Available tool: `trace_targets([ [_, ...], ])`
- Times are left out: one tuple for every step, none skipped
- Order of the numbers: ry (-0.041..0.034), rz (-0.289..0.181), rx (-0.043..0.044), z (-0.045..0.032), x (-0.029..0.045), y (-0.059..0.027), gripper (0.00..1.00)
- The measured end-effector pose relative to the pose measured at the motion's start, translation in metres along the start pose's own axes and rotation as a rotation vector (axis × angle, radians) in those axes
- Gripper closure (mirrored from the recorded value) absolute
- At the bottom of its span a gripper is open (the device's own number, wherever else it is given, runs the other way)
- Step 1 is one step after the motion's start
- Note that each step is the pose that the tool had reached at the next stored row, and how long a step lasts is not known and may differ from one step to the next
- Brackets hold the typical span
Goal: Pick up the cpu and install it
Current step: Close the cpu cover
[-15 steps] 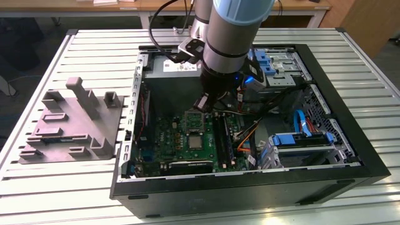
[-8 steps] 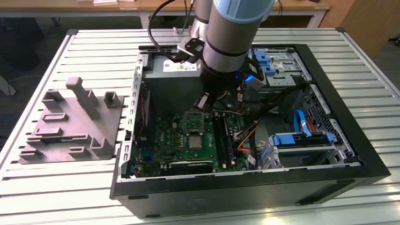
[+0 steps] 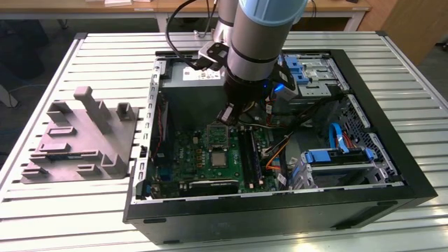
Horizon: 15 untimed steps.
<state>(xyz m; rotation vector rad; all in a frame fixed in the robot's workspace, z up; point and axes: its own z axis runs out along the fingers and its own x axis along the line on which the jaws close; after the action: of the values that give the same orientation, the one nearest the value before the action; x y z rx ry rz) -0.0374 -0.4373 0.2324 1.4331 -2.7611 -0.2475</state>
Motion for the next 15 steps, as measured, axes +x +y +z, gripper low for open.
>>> trace_targets([
  [0.0009,-0.006,-0.0003,0.0,0.0001,0.0001,0.89],
  [0.0024,-0.015,-0.0008,0.0,0.0002,0.0003,0.89],
  [0.0039,-0.026,-0.0014,0.0001,0.0003,0.0004,0.89],
  [0.0051,-0.034,-0.0018,0.0,0.0003,0.0004,0.89],
  [0.0057,-0.037,-0.002,0.0,0.0004,0.0005,0.89],
  [0.0058,-0.039,-0.0021,0.0,0.0004,0.0005,0.89],
  [0.0061,-0.04,-0.0021,-0.0004,0.0004,0.0006,0.89],
  [0.0063,-0.041,-0.0022,-0.0011,0.0003,0.0006,0.89],
  [0.0063,-0.041,-0.0022,-0.0018,0.0002,0.0007,0.89],
  [0.0063,-0.042,-0.0023,-0.0025,0.0002,0.0008,0.89],
  [0.0064,-0.043,-0.0024,-0.003,0.0002,0.0009,0.89],
  [0.0066,-0.044,-0.0025,-0.0034,0.0001,0.001,0.89],
  [0.0068,-0.046,-0.0026,-0.0037,0.0001,0.001,0.89],
  [0.0073,-0.049,-0.0027,-0.0041,0.0001,0.0011,0.89],
  [0.0077,-0.051,-0.0028,-0.0045,0.0001,0.0012,0.89],
])
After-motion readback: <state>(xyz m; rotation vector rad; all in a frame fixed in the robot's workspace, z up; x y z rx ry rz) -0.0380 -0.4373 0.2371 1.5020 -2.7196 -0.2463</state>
